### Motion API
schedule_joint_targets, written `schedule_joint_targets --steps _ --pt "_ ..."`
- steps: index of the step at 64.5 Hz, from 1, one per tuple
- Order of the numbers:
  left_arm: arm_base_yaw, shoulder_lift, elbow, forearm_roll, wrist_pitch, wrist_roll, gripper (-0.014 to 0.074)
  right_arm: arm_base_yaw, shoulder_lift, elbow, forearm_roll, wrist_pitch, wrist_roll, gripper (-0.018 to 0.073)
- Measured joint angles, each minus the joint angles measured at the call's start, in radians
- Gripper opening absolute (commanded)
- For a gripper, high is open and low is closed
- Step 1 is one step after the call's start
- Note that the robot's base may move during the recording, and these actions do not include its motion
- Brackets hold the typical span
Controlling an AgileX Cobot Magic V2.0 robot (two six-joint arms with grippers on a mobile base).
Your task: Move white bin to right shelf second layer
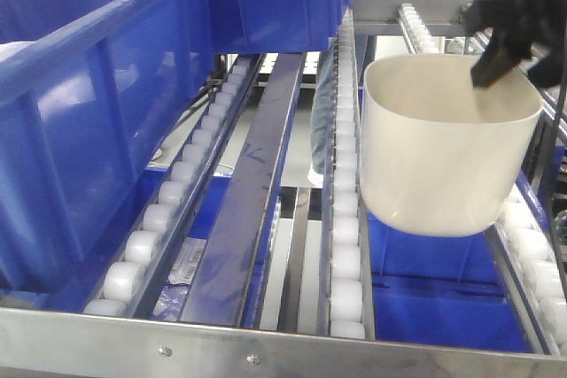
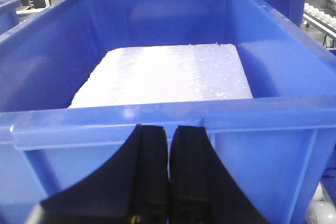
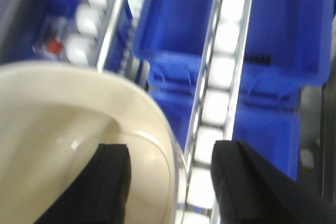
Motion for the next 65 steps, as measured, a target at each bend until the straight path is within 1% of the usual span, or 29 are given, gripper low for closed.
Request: schedule_joint_targets --steps 12,18,24,34,39,43,56,65 --pt "0.0 0.0 0.0 0.0 0.0 0.0 0.0085 0.0 -0.091 0.0 0.0 0.013 0.0 0.0452" --pt "0.0 0.0 0.0 0.0 0.0 0.0 0.0085 0.0 -0.161 0.004 0.0 0.018 0.0 0.0407" --pt "0.0 0.0 0.0 0.0 0.0 0.0 0.0085 0.0 -0.239 0.024 0.0 0.018 0.0 0.0301" --pt "0.0 0.0 0.0 0.0 0.0 0.0 0.0085 0.0 -0.417 0.086 -0.002 0.018 0.0 0.0054" --pt "0.0 0.0 0.0 0.0 0.0 0.0 0.0085 -0.01 -0.511 0.13 -0.003 0.018 0.0 0.0065" --pt "0.0 0.0 0.0 0.0 0.0 0.0 0.0085 -0.034 -0.581 0.17 -0.004 0.016 0.0 0.0065" --pt "0.0 0.0 0.0 0.0 0.0 0.0 0.0085 -0.169 -0.836 0.317 -0.006 0.016 0.0 0.0065" --pt "0.0 0.0 0.0 0.0 0.0 0.0 0.0085 -0.246 -0.987 0.421 -0.006 0.016 0.0 0.0065"
